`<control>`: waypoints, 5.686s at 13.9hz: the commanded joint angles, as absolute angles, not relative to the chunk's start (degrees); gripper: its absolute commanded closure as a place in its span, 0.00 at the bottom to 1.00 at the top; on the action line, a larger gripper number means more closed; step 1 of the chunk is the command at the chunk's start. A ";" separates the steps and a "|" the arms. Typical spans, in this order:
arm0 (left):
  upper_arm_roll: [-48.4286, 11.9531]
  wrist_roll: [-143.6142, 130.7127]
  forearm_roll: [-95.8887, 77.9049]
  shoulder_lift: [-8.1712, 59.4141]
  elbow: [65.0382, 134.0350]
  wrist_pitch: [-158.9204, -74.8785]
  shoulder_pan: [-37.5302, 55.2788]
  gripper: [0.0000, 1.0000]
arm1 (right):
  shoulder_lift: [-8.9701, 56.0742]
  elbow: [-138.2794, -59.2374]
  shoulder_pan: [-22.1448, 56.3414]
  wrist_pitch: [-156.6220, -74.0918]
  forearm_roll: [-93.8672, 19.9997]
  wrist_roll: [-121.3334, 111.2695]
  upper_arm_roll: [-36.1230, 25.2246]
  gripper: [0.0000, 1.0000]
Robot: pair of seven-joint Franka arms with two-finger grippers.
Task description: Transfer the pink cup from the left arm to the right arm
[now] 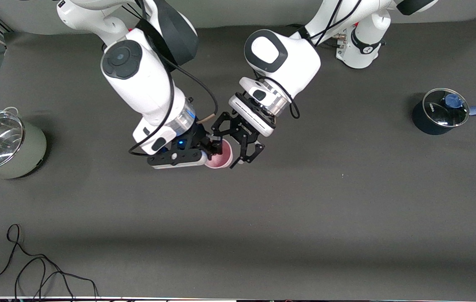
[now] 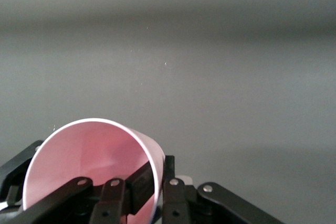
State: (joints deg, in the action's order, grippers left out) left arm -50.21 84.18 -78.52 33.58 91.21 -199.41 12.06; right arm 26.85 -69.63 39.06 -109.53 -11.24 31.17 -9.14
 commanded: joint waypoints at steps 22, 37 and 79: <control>-51.50 85.17 -78.40 30.24 100.19 -187.42 -25.19 0.00 | 13.61 -120.56 30.06 -137.41 -8.79 -11.16 -30.23 1.00; -48.26 64.59 -58.60 28.39 98.02 -144.55 -44.38 0.00 | 24.62 -123.93 30.59 -151.72 -21.01 -14.59 -28.83 0.00; -0.70 1.76 -0.70 1.32 88.77 -85.96 1.67 0.00 | -1.99 -94.44 -1.14 -90.32 -1.85 -5.71 -8.00 0.00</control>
State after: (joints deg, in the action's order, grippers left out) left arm -1.72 0.65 -0.11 2.35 87.53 -85.47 0.48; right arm 4.07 -86.18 -0.17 -85.36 -3.12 -7.01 -9.56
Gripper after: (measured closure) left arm 0.000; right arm 0.000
